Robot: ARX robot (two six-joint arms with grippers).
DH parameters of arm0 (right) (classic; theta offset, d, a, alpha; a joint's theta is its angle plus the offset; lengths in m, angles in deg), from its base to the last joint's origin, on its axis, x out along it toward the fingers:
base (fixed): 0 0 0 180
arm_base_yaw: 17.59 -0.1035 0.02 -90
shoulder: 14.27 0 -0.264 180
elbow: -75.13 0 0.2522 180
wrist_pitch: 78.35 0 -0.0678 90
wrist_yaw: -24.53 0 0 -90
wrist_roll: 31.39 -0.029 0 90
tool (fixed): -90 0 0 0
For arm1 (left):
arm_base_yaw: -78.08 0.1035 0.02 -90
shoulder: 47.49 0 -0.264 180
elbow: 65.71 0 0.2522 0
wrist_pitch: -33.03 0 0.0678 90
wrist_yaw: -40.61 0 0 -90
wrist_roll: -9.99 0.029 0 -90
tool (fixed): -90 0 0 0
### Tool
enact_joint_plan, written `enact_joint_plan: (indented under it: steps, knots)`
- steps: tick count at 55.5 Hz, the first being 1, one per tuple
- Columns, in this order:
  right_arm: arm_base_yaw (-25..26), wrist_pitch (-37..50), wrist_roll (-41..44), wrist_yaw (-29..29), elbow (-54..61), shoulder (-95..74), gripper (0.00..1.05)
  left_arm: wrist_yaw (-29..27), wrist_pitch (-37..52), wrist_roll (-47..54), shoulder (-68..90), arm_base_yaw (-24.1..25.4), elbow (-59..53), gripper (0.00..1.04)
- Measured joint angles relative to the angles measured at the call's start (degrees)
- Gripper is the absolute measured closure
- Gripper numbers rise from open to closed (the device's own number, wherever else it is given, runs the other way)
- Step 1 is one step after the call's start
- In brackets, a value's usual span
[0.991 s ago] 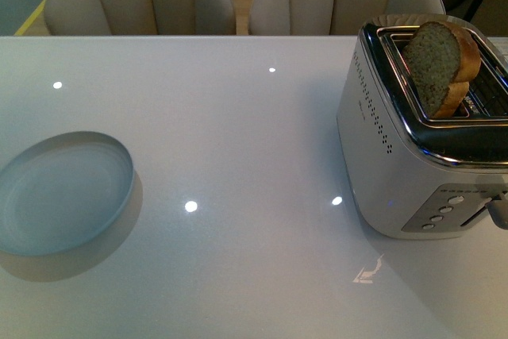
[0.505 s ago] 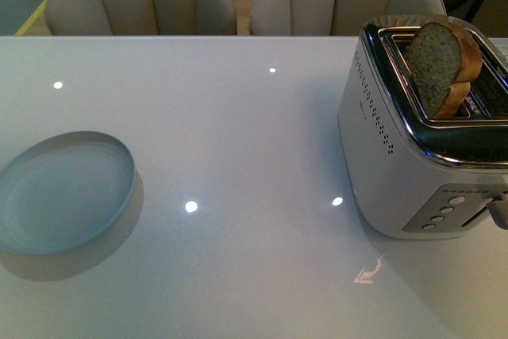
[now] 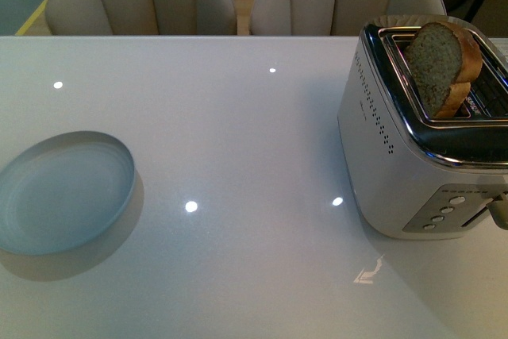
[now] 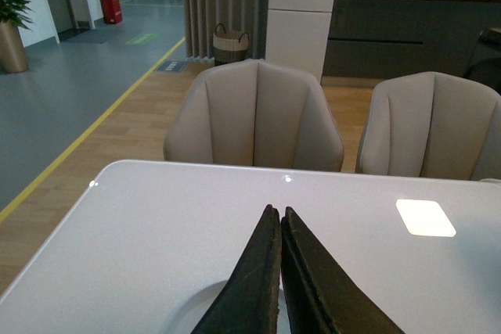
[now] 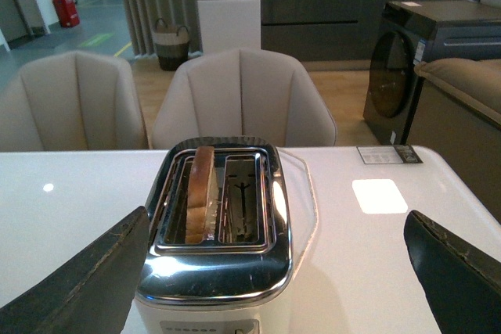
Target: Left arm holds plate, right arm toasts bread
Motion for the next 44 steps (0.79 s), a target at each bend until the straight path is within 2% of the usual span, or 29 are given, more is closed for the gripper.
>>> enact_joint_plan:
  steps: [5,22,44]
  knots:
    - [0.0,0.0,0.0,0.0,0.0,0.0,0.09,0.0,0.9,0.0,-1.3,0.0,-1.9,1.02]
    - [0.0,0.0,0.0,0.0,0.0,0.0,0.09,0.0,-9.3,0.0,-12.1,0.0,-1.9,1.02]
    - [0.0,0.0,0.0,0.0,0.0,0.0,0.09,0.0,-17.9,0.0,-20.9,0.0,-1.9,1.02]
